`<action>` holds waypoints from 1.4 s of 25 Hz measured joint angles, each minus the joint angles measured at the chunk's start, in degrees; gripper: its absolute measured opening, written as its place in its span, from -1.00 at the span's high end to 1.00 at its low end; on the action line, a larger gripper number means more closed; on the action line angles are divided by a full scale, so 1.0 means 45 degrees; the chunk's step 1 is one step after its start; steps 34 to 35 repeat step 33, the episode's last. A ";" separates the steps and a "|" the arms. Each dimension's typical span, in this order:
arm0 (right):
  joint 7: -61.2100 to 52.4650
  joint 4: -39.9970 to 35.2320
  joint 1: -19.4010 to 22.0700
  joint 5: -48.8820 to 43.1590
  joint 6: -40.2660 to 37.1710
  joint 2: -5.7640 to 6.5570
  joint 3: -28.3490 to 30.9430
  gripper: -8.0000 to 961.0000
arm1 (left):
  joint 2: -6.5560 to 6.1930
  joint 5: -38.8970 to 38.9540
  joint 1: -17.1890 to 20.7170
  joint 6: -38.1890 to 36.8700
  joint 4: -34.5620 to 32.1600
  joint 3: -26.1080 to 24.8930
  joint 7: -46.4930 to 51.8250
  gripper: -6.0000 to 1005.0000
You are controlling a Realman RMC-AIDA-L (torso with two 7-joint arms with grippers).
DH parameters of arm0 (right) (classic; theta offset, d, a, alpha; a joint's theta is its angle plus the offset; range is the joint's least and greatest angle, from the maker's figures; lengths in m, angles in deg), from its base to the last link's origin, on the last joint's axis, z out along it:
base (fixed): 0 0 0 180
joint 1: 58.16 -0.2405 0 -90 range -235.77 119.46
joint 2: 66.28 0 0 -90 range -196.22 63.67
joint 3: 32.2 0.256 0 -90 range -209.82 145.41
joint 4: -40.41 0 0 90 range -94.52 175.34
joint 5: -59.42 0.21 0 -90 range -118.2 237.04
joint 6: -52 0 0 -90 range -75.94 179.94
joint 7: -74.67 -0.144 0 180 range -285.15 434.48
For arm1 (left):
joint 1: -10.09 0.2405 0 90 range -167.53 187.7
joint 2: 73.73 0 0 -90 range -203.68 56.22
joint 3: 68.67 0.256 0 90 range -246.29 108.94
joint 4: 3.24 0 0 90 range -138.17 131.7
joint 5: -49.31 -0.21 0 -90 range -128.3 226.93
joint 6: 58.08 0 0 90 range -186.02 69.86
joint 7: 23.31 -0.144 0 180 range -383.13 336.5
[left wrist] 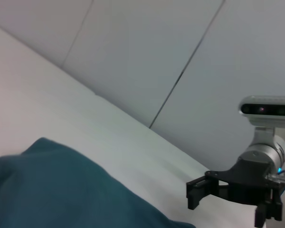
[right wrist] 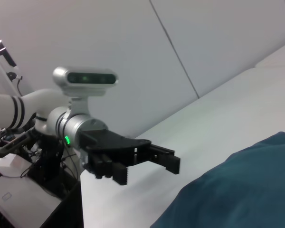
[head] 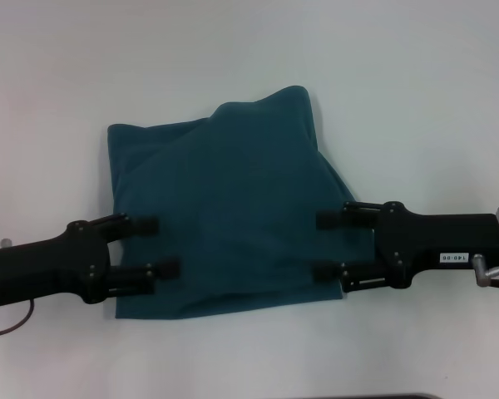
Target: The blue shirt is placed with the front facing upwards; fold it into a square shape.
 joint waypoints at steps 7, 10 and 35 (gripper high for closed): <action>0.0348 0.0024 0.0089 -0.0077 -0.0132 0.0003 -0.0307 -0.95 | -0.0001 -0.0172 -0.0100 0.0103 0.0001 0.0117 0.0315 -0.80; -0.0177 -0.0043 0.0129 -0.0087 -0.0128 0.0054 -0.0293 -0.95 | -0.0001 -0.0231 -0.0115 0.0101 0.0112 0.0126 0.0641 -0.80; -0.2528 -0.0384 0.0012 -0.0040 0.0283 0.0124 -0.0185 -0.95 | 0.0250 -0.0953 -0.0431 0.0391 0.1650 0.0294 0.2997 -0.80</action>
